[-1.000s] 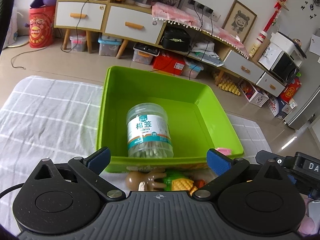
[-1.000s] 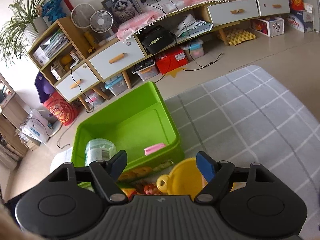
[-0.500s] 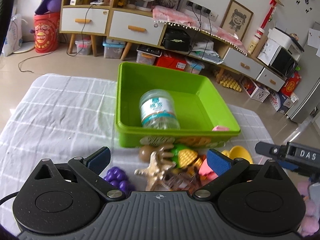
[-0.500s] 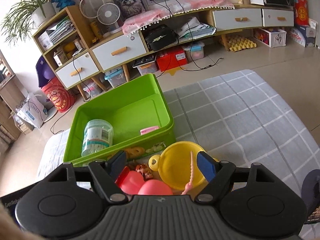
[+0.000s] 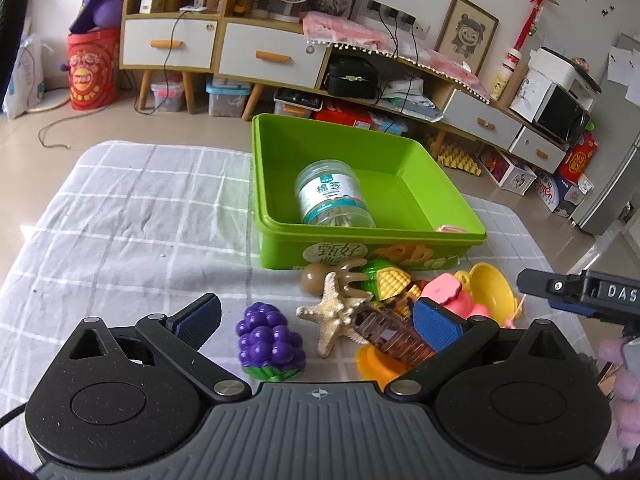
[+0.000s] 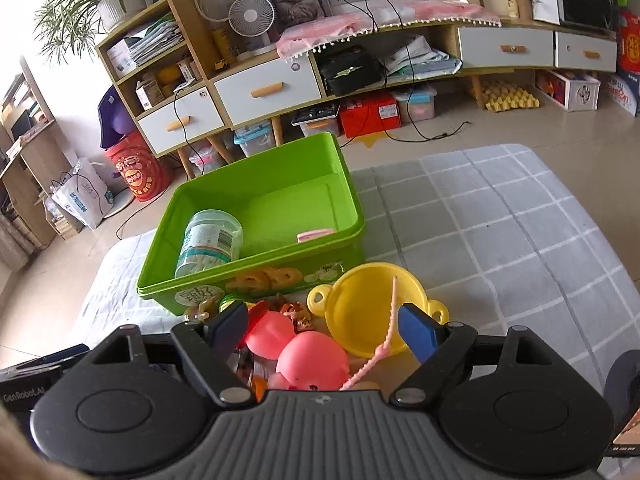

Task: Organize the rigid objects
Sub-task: 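Move left tool back to the purple grapes while right tool approaches the brown octopus, then close left tool on the purple grapes while right tool closes on the brown octopus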

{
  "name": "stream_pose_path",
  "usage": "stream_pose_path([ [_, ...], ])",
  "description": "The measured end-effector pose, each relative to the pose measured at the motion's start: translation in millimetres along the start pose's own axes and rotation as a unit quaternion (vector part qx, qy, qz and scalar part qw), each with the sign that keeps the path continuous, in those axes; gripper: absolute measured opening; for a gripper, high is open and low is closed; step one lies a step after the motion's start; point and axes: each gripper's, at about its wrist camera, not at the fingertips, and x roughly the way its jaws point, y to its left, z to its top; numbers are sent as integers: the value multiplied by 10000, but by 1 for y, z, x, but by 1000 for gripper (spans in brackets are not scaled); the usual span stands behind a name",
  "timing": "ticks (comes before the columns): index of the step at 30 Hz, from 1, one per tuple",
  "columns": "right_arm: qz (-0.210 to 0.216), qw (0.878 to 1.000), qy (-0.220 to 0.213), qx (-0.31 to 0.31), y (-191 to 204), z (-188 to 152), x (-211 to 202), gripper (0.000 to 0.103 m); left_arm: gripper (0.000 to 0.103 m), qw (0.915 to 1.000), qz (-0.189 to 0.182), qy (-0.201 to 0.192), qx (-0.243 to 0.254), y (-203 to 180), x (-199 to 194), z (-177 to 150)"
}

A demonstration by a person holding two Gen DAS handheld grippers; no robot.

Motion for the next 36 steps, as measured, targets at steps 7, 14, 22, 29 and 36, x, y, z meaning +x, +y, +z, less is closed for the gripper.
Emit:
stream_pose_path([
  [7,-114,9999,95,-53,-9,-6,1,79,101,9993,163,-163,282,8,-2,-11],
  [14,-369,9985,408,44,-25,-17,7,79,101,9987,270,-83,413,20,9,-23],
  [22,-539,9947,846,212,-41,-28,14,80,101,9992,282,244,154,30,20,-32],
  [29,-505,9931,1037,202,-41,-34,17,81,101,9985,390,289,253,27,25,-36],
  [36,-491,9914,1213,38,-33,-39,25,81,100,9981,475,363,164,29,36,-37],
])
